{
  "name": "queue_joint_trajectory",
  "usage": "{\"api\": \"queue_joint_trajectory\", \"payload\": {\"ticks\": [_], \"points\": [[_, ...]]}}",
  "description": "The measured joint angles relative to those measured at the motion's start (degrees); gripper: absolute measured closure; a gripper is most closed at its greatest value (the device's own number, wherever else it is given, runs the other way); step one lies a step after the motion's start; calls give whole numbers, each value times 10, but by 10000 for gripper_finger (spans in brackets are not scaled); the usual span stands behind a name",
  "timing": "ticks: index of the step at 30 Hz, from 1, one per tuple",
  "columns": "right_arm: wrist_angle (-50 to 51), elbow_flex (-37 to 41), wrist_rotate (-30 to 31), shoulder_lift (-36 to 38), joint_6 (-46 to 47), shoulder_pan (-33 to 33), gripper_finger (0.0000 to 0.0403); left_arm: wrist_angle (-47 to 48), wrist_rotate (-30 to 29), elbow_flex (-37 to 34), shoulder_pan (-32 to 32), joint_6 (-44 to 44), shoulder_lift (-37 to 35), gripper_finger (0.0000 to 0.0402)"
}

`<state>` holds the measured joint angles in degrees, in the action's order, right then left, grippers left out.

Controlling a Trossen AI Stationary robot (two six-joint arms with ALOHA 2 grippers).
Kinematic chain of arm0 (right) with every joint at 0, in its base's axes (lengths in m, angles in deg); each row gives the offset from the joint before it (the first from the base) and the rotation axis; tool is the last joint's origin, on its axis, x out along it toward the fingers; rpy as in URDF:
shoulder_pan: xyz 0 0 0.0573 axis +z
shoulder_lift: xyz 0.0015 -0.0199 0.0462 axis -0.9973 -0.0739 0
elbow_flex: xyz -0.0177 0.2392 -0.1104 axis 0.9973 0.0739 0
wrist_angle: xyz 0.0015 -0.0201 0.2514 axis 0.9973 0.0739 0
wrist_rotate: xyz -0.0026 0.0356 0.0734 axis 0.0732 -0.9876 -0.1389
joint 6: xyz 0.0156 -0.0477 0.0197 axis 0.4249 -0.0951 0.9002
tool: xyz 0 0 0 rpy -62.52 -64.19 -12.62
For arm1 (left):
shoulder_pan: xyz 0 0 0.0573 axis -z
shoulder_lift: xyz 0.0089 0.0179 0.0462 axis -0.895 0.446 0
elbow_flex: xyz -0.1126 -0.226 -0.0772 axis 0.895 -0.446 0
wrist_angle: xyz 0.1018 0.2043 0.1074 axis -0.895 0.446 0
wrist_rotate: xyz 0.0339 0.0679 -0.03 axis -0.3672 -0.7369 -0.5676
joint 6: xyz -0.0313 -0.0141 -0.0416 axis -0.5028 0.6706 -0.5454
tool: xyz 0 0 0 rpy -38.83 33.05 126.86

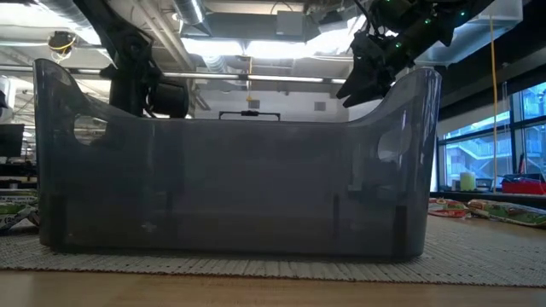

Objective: Pick and place Granola Bars by type
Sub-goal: Put the top blue granola bar into the transparent bin

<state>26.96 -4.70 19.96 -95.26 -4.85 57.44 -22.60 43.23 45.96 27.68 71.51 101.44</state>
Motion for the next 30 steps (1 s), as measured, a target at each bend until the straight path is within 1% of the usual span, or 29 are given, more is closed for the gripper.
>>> {"api": "queue_joint_trajectory", "payload": {"ticks": [6,11,14,17,20,22,24,26,30], "points": [[0,0,0,0,0,0,172,1,2,1,1,-4,-43,270],[0,0,0,0,0,0,172,-8,15,1,1,-6,-111,270],[0,0,0,0,0,0,172,-54,71,1,3,-6,-154,270],[-1,0,1,0,-2,0,172,-128,135,2,16,-5,-191,270],[-1,0,1,0,-2,0,172,-212,168,2,43,17,-220,270],[-1,0,1,0,-1,0,172,-259,170,3,67,37,-233,270],[-1,0,1,0,-1,0,172,-283,170,10,93,59,-237,270],[-1,0,1,0,0,0,172,-278,162,30,115,62,-232,270],[-1,0,1,0,0,0,172,-257,136,86,161,55,-196,270]]}}
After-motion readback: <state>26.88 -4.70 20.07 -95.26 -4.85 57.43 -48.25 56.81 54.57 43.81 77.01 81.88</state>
